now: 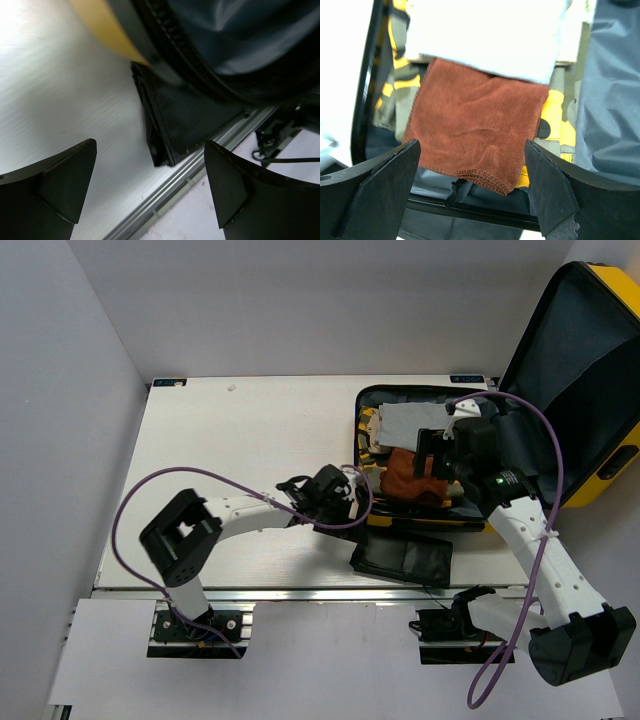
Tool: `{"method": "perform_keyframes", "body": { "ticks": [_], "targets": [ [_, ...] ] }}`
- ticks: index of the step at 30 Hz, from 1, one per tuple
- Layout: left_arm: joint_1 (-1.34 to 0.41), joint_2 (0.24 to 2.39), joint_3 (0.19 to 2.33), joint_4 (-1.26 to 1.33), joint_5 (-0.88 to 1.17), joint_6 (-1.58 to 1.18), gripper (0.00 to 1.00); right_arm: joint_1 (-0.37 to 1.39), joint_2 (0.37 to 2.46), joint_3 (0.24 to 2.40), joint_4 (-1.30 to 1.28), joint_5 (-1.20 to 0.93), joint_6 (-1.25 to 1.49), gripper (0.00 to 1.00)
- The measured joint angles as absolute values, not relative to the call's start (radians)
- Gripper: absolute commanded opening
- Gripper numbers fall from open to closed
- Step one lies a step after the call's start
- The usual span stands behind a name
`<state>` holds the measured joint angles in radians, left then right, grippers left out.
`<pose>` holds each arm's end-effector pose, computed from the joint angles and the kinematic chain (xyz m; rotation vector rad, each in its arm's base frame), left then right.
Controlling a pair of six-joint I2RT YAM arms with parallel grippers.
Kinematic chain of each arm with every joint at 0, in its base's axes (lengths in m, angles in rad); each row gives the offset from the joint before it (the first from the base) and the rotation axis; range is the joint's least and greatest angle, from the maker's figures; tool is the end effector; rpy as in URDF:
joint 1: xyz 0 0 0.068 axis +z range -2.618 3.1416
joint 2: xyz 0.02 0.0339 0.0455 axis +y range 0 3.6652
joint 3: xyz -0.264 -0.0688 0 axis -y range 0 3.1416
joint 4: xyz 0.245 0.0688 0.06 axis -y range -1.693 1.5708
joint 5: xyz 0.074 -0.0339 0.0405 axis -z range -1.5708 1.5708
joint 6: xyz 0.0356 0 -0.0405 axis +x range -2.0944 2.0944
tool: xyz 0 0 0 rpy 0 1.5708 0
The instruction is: Pack the luggage
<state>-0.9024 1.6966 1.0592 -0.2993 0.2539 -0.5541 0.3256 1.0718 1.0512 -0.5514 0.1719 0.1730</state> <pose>0.2099 -0.2802 0.1905 0.5806 2.6461 -0.8489 0.2213 0.0683 0.3412 -0.0626 2.1344 0.1090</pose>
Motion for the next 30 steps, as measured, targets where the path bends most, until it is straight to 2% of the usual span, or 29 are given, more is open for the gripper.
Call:
{"method": "perform_keyframes", "body": {
  "ticks": [5, 6, 8, 9, 11, 12, 13, 14, 22, 30],
  "targets": [
    [-0.945, 1.822, 1.094, -0.247, 0.291, -0.551, 0.73, 0.326, 1.026, 1.052, -0.529, 0.206, 0.224, 0.89],
    [-0.953, 1.837, 1.112, -0.236, 0.306, -0.559, 0.64, 0.326, 1.024, 1.051, -0.526, 0.212, 0.231, 0.89],
    [-0.963, 1.848, 1.121, -0.219, 0.33, -0.573, 0.56, 0.325, 1.021, 1.051, -0.526, 0.226, 0.242, 0.89],
    [-0.969, 1.848, 1.121, -0.212, 0.335, -0.58, 0.47, 0.325, 1.019, 1.051, -0.526, 0.232, 0.249, 0.89],
    [-0.976, 1.845, 1.119, -0.203, 0.35, -0.609, 0.36, 0.325, 1.012, 1.048, -0.526, 0.241, 0.258, 0.89],
    [-0.982, 1.843, 1.114, -0.199, 0.353, -0.622, 0.29, 0.325, 1.007, 1.044, -0.524, 0.244, 0.261, 0.89],
    [-0.987, 1.842, 1.108, -0.192, 0.359, -0.635, 0.03, 0.325, 0.999, 1.038, -0.523, 0.247, 0.263, 0.89],
    [-0.991, 1.839, 1.103, -0.186, 0.362, -0.651, 0.0, 0.325, 0.992, 1.031, -0.524, 0.25, 0.267, 0.89],
    [-1.005, 1.739, 0.957, -0.131, 0.202, -0.725, 0.0, 0.324, 0.964, 1.004, -0.528, 0.239, 0.274, 0.89],
    [-0.906, 1.525, 0.868, -0.517, -0.209, -0.925, 0.0, 0.35, 1.016, 1.007, -0.513, 0.052, 0.237, 0.89]
  ]
}}
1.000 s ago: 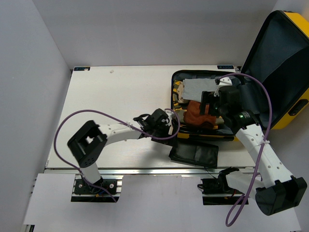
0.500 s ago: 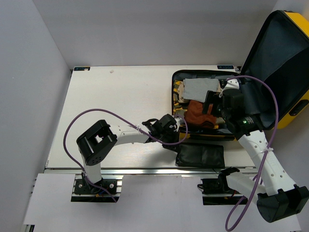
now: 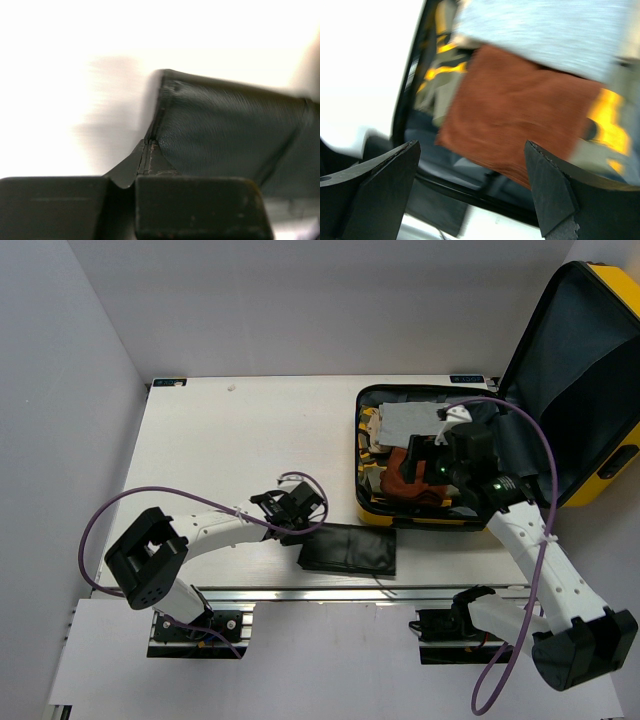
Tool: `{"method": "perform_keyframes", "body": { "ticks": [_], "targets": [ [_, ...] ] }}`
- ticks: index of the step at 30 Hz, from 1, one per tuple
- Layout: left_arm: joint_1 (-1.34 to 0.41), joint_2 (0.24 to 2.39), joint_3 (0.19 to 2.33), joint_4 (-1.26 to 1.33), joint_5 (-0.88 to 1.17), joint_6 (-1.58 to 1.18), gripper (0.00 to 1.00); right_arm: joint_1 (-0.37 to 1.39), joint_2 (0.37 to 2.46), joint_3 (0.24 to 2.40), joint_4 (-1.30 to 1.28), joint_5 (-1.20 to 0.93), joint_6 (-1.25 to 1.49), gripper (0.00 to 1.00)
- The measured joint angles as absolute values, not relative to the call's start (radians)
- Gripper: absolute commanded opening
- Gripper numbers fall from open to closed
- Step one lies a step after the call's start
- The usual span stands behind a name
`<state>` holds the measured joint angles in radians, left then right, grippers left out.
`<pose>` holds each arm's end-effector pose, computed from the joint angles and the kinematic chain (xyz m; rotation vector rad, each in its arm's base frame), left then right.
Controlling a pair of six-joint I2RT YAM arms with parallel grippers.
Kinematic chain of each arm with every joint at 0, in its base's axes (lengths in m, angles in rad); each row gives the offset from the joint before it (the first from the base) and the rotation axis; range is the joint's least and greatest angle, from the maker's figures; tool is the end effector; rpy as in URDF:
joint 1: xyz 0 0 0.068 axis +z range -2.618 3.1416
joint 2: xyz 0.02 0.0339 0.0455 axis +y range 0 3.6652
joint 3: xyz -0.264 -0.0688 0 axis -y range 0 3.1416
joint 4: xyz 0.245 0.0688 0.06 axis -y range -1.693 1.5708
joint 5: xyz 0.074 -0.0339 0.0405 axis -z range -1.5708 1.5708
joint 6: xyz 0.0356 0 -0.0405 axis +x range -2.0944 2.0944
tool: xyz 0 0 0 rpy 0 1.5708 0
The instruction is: Pack the luggage
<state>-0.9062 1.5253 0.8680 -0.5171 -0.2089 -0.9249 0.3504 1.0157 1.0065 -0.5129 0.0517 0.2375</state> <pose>0.1789 -0.2163 0.1746 -0.0829 2.7245 -0.2599 0.2085 0.0743 0.3410 -0.0874 2.1046 0.3008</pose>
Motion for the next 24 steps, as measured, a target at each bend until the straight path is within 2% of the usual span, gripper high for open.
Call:
{"method": "perform_keyframes", "body": {
  "ticks": [5, 9, 17, 18, 19, 22, 23, 24],
  "targets": [
    [-0.807, 1.546, 0.877, -0.644, -0.411, -0.982, 0.0, 0.462, 1.132, 1.034, -0.471, -0.077, 0.156, 0.89],
    [-0.722, 1.635, 0.966, -0.708, -0.579, -0.939, 0.0, 0.59, 1.254, 1.105, -0.435, -0.146, 0.046, 0.89],
    [-0.514, 1.719, 1.134, -0.515, -0.656, -0.619, 0.0, 0.726, 1.565, 1.33, -0.4, -0.21, -0.096, 0.89],
    [-0.498, 1.742, 1.173, -0.521, -0.654, -0.605, 0.04, 0.729, 1.593, 1.352, -0.407, -0.209, -0.108, 0.89],
    [-0.479, 1.765, 1.217, -0.526, -0.646, -0.593, 0.27, 0.731, 1.61, 1.363, -0.409, -0.208, -0.12, 0.89],
    [-0.442, 1.756, 1.255, -0.562, -0.579, -0.589, 0.69, 0.735, 1.625, 1.368, -0.423, -0.204, -0.159, 0.89],
    [-0.436, 1.723, 1.234, -0.572, -0.532, -0.603, 0.88, 0.735, 1.617, 1.361, -0.419, -0.199, -0.17, 0.89],
    [-0.433, 1.674, 1.197, -0.583, -0.484, -0.613, 0.92, 0.735, 1.606, 1.349, -0.417, -0.195, -0.183, 0.89]
  ]
}}
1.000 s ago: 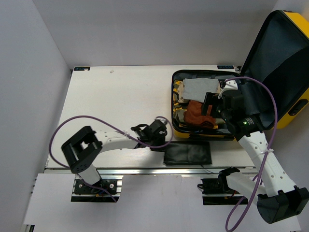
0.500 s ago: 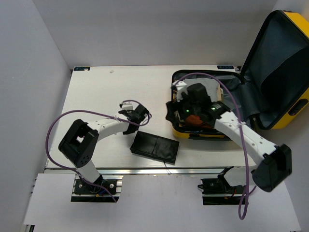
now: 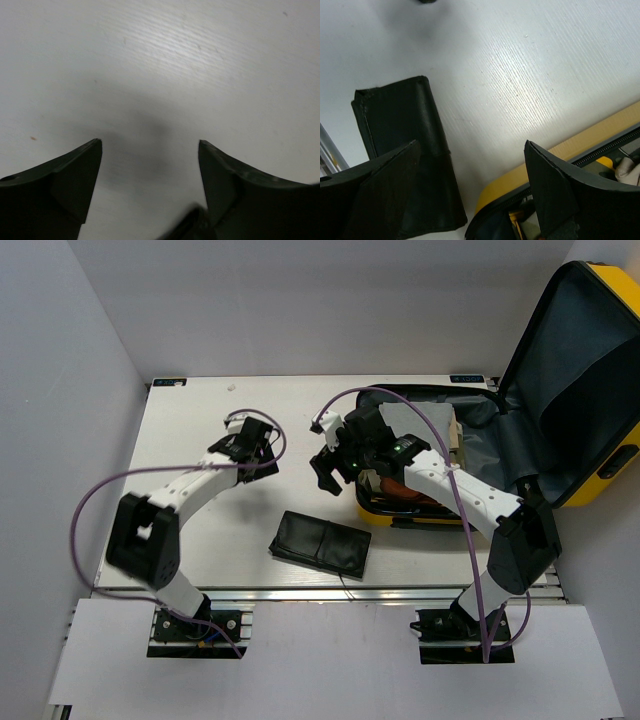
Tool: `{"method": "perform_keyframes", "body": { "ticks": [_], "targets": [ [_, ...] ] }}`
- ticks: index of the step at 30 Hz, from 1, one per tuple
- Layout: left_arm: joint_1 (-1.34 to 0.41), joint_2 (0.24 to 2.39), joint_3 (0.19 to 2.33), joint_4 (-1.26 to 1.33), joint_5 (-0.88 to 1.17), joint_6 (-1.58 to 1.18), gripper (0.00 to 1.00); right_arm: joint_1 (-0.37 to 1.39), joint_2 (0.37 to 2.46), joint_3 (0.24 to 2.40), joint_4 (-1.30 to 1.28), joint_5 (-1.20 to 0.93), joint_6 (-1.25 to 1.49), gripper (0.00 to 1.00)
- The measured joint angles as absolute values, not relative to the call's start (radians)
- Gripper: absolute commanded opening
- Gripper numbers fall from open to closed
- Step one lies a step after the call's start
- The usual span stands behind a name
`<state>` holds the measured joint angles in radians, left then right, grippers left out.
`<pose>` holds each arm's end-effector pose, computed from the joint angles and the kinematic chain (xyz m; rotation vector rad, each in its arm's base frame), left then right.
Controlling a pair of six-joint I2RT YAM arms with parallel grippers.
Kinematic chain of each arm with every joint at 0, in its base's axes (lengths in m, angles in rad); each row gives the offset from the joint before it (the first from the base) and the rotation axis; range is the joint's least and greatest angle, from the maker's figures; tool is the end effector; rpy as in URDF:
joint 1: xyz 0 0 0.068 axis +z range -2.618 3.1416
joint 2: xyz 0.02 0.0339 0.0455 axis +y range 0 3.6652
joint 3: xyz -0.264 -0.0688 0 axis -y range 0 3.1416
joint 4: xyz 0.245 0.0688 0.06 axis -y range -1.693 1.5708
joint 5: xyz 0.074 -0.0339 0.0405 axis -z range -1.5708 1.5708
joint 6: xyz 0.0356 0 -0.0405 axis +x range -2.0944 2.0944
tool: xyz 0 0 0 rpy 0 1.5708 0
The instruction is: Pack the luggage
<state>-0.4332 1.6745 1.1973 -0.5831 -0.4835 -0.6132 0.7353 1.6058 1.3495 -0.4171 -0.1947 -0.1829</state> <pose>0.3192 -0.1294 0.2248 -0.3787 2.4353 0.2046 0.2673 0.2510 0.3053 -1.1053 1.9943 0.5130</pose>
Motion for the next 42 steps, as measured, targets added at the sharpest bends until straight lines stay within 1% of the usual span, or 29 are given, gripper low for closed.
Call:
{"method": "perform_keyframes", "body": {
  "ticks": [3, 6, 9, 13, 16, 18, 19, 20, 21, 22, 26, 31, 33, 38, 42],
  "targets": [
    [-0.445, 1.467, 1.034, -0.599, -0.331, -0.686, 0.96, 0.736, 1.581, 1.322, -0.418, -0.212, -0.228, 0.89],
    [-0.462, 1.237, 0.841, -0.597, -0.157, -0.77, 0.97, 0.736, 1.593, 1.325, -0.419, -0.257, -0.277, 0.89],
    [-0.471, 1.073, 0.633, -0.575, -0.003, -0.856, 0.98, 0.745, 1.651, 1.367, -0.439, -0.307, -0.323, 0.89],
    [-0.481, 0.934, 0.418, -0.534, 0.142, -0.966, 0.98, 0.768, 1.749, 1.409, -0.448, -0.358, -0.356, 0.89],
    [-0.499, 0.902, 0.365, -0.455, 0.214, -1.021, 0.98, 0.793, 1.802, 1.41, -0.469, -0.395, -0.374, 0.89],
    [-0.512, 0.947, 0.366, -0.374, 0.248, -1.042, 0.98, 0.811, 1.839, 1.42, -0.491, -0.413, -0.38, 0.89],
    [-0.518, 0.983, 0.367, -0.323, 0.263, -1.049, 0.96, 0.82, 1.864, 1.435, -0.511, -0.421, -0.382, 0.89],
    [-0.522, 1.031, 0.367, -0.271, 0.28, -1.056, 0.87, 0.832, 1.898, 1.462, -0.551, -0.422, -0.387, 0.89],
    [-0.524, 1.078, 0.367, -0.228, 0.294, -1.069, 0.8, 0.844, 1.937, 1.493, -0.563, -0.422, -0.388, 0.89],
    [-0.526, 1.116, 0.368, -0.195, 0.309, -1.074, 0.66, 0.854, 1.969, 1.518, -0.579, -0.417, -0.39, 0.89],
    [-0.527, 1.206, 0.371, -0.119, 0.316, -1.093, 0.45, 0.883, 2.038, 1.535, -0.603, -0.383, -0.39, 0.89],
    [-0.52, 1.225, 0.369, -0.1, 0.284, -1.108, 0.4, 0.887, 2.043, 1.535, -0.603, -0.348, -0.373, 0.89],
    [-0.519, 1.233, 0.376, -0.099, 0.26, -1.109, 0.37, 0.886, 2.043, 1.533, -0.603, -0.332, -0.358, 0.89],
    [-0.519, 1.313, 0.456, -0.117, 0.192, -1.097, 0.34, 0.879, 2.041, 1.511, -0.575, -0.261, -0.299, 0.89],
    [-0.516, 1.404, 0.536, -0.121, 0.162, -1.08, 0.28, 0.868, 2.021, 1.496, -0.565, -0.201, -0.242, 0.89]
  ]
}}
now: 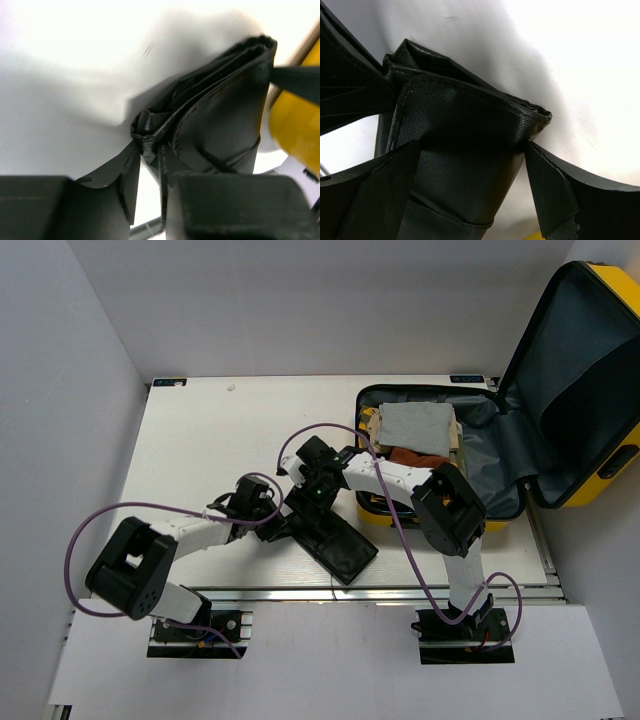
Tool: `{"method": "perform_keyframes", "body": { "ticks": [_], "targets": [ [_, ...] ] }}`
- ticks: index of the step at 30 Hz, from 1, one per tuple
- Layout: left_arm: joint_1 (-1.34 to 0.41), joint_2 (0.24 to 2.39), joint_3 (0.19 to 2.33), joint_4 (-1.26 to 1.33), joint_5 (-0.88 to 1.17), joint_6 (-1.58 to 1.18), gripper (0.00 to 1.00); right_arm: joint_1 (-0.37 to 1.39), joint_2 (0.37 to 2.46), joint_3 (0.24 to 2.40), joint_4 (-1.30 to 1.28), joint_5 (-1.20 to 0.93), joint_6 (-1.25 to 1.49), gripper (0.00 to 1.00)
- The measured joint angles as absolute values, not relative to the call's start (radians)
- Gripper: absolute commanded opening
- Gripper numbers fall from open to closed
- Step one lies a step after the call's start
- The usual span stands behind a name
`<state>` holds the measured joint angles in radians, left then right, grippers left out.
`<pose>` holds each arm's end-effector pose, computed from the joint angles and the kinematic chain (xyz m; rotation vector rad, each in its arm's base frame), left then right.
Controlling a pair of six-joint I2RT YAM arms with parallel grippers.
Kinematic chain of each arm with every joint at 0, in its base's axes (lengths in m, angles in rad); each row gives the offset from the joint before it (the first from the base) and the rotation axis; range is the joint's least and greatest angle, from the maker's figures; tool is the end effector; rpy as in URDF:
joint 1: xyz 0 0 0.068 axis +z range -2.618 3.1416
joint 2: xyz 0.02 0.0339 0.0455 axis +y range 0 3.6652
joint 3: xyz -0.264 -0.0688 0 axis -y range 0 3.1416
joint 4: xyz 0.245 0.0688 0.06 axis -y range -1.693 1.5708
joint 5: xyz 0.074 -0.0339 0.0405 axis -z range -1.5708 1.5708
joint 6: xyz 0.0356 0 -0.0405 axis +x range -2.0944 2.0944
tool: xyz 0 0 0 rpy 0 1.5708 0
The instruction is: Pack the luggage
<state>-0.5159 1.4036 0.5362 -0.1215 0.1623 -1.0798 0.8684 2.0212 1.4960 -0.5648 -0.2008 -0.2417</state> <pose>0.2062 -0.1235 0.1346 -0.7014 2.6623 -0.7463 0.2707 0.3308 0.1837 -1.4839 2.2663 0.4642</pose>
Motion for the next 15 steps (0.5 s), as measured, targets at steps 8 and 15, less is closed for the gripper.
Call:
{"method": "perform_keyframes", "body": {
  "ticks": [8, 15],
  "targets": [
    [-0.511, 1.525, 0.66, -0.13, 0.123, -1.04, 0.26, 0.854, 2.015, 1.49, -0.554, -0.023, -0.083, 0.89],
    [-0.508, 1.525, 0.67, -0.151, 0.098, -1.031, 0.26, 0.837, 2.044, 1.494, -0.546, -0.043, 0.001, 0.87]
  ]
}}
